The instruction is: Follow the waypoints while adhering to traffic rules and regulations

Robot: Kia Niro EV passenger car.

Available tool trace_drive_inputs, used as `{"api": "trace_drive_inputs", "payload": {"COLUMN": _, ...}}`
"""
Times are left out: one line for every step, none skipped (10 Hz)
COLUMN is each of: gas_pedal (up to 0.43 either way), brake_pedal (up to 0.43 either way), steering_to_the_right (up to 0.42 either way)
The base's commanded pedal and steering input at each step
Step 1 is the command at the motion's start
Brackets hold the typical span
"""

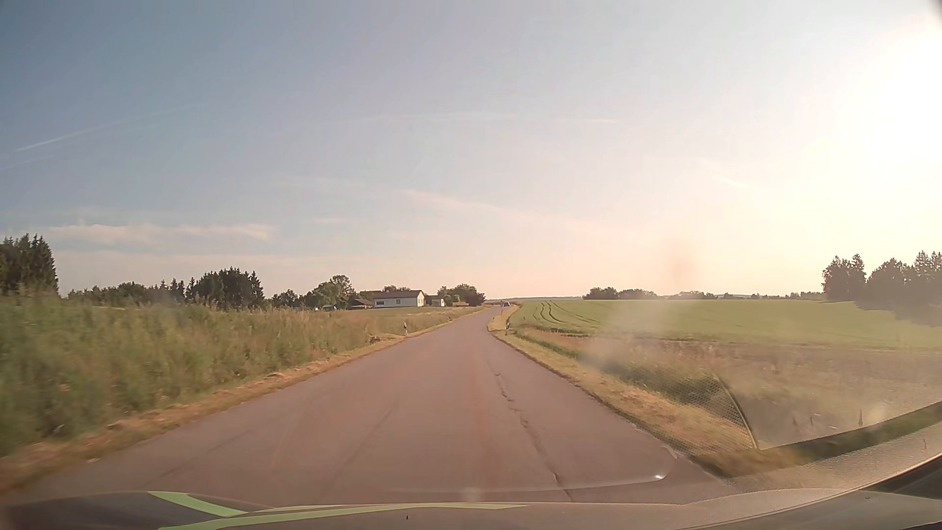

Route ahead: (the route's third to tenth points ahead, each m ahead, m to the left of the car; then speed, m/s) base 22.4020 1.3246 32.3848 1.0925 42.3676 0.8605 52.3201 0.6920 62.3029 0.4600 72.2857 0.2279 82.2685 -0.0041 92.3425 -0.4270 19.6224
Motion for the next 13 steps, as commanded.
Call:
{"api": "trace_drive_inputs", "payload": {"gas_pedal": 0.000, "brake_pedal": 0.000, "steering_to_the_right": 0.000}}
{"api": "trace_drive_inputs", "payload": {"gas_pedal": 0.000, "brake_pedal": 0.000, "steering_to_the_right": 0.000}}
{"api": "trace_drive_inputs", "payload": {"gas_pedal": 0.000, "brake_pedal": 0.000, "steering_to_the_right": 0.000}}
{"api": "trace_drive_inputs", "payload": {"gas_pedal": 0.000, "brake_pedal": 0.000, "steering_to_the_right": 0.000}}
{"api": "trace_drive_inputs", "payload": {"gas_pedal": 0.000, "brake_pedal": 0.000, "steering_to_the_right": 0.000}}
{"api": "trace_drive_inputs", "payload": {"gas_pedal": 0.000, "brake_pedal": 0.000, "steering_to_the_right": 0.000}}
{"api": "trace_drive_inputs", "payload": {"gas_pedal": 0.000, "brake_pedal": 0.000, "steering_to_the_right": 0.000}}
{"api": "trace_drive_inputs", "payload": {"gas_pedal": 0.000, "brake_pedal": 0.000, "steering_to_the_right": -0.001}}
{"api": "trace_drive_inputs", "payload": {"gas_pedal": 0.000, "brake_pedal": 0.000, "steering_to_the_right": -0.004}}
{"api": "trace_drive_inputs", "payload": {"gas_pedal": 0.000, "brake_pedal": 0.000, "steering_to_the_right": -0.004}}
{"api": "trace_drive_inputs", "payload": {"gas_pedal": 0.000, "brake_pedal": 0.000, "steering_to_the_right": -0.004}}
{"api": "trace_drive_inputs", "payload": {"gas_pedal": 0.000, "brake_pedal": 0.000, "steering_to_the_right": -0.003}}
{"api": "trace_drive_inputs", "payload": {"gas_pedal": 0.000, "brake_pedal": 0.000, "steering_to_the_right": -0.003}}
